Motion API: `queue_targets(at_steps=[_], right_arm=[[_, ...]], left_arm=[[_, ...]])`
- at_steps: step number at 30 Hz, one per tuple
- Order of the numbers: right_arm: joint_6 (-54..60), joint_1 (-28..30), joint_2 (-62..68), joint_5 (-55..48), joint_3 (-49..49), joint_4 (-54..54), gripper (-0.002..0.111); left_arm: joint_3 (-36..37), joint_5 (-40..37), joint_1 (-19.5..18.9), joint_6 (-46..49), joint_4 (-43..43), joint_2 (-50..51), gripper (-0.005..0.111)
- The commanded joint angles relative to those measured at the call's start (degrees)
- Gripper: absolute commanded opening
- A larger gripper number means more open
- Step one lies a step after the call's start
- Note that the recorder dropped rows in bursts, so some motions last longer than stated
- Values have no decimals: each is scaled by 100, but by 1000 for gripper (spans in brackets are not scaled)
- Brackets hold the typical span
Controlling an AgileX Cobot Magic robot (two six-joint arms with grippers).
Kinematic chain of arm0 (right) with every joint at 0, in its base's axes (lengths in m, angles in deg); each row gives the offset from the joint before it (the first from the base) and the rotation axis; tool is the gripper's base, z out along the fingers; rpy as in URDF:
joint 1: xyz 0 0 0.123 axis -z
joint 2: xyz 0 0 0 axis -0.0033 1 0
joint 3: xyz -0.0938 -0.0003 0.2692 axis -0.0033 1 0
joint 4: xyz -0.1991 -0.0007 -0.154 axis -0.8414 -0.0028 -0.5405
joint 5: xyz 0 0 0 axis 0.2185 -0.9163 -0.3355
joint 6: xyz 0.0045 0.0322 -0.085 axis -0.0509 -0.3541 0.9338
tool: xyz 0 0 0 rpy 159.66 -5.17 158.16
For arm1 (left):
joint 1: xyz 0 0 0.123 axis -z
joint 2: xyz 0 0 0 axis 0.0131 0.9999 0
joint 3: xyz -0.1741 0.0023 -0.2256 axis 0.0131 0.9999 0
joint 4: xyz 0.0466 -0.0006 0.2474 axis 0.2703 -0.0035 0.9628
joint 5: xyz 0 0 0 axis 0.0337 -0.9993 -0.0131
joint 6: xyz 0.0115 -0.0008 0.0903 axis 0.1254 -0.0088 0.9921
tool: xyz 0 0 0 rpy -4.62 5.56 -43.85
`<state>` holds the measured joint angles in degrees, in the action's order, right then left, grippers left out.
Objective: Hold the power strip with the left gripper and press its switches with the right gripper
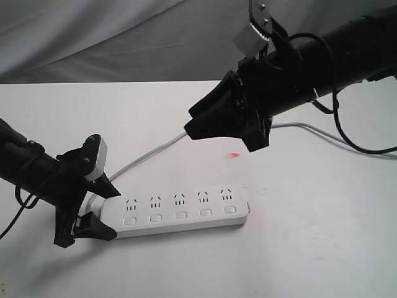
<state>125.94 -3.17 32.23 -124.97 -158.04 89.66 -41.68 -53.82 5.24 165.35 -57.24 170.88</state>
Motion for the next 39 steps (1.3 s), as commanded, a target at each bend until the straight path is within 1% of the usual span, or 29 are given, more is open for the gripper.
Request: queue_targets(at_steps=[1, 8, 10, 11, 12, 13, 14, 15, 16, 17, 18, 19, 20, 21, 23, 26, 30, 34, 39], right_arm=[[-17, -4, -34, -755, 24, 351, 35], [-17, -4, -34, -755, 24, 376, 35], [-43, -4, -34, -755, 24, 364, 32], [-43, -4, -34, -755, 24, 340, 28], [-43, -4, -34, -755, 24, 298, 21], [-75, -4, -34, -386, 24, 154, 2], [-200, -4, -34, -141, 24, 85, 0], [-569, -4, -34, 313, 24, -97, 0], [-718, -4, -34, 491, 24, -211, 0], [-1096, -4, -34, 992, 24, -510, 0], [-1371, -4, -34, 1225, 24, -665, 0], [-2085, -4, -45, 1858, 24, -1186, 0], [-2380, -4, -89, 2140, 24, -1439, 0], [-3114, -4, -187, 2527, 24, -2139, 0], [-4012, 5, -432, 2829, 24, -3106, 0], [-5039, 5, -1028, 3061, 24, -3974, 0], [-5255, 5, -1848, 3223, 34, -4081, 0], [-5320, 5, -2339, 3383, 34, -4081, 0], [-5320, 5, -3049, 3332, 34, -4172, 0]], left_arm=[[-12, 188, 8, 27, 4, 0, 0], [-12, 188, 8, 27, 4, 0, 0], [-12, 188, 8, 27, 4, 0, 0], [-12, 188, 8, 27, 4, 0, 0], [-12, 188, 8, 27, 4, 0, 0], [-12, 188, 8, 27, 4, 0, 0], [-12, 188, 8, 27, 4, 0, 0], [-12, 188, 8, 27, 4, 0, 0], [-12, 188, 8, 27, 4, 0, 0], [-12, 188, 8, 27, 4, 0, 0], [-12, 188, 8, 27, 4, 0, 0], [-12, 188, 8, 27, 4, 0, 0], [-12, 188, 8, 27, 4, 0, 0], [-12, 188, 8, 27, 4, 0, 0], [-12, 188, 8, 27, 4, 0, 0], [-12, 188, 8, 27, 4, 0, 0], [-12, 188, 8, 27, 4, 0, 0], [-12, 188, 8, 27, 4, 0, 0], [-12, 188, 8, 27, 4, 0, 0]])
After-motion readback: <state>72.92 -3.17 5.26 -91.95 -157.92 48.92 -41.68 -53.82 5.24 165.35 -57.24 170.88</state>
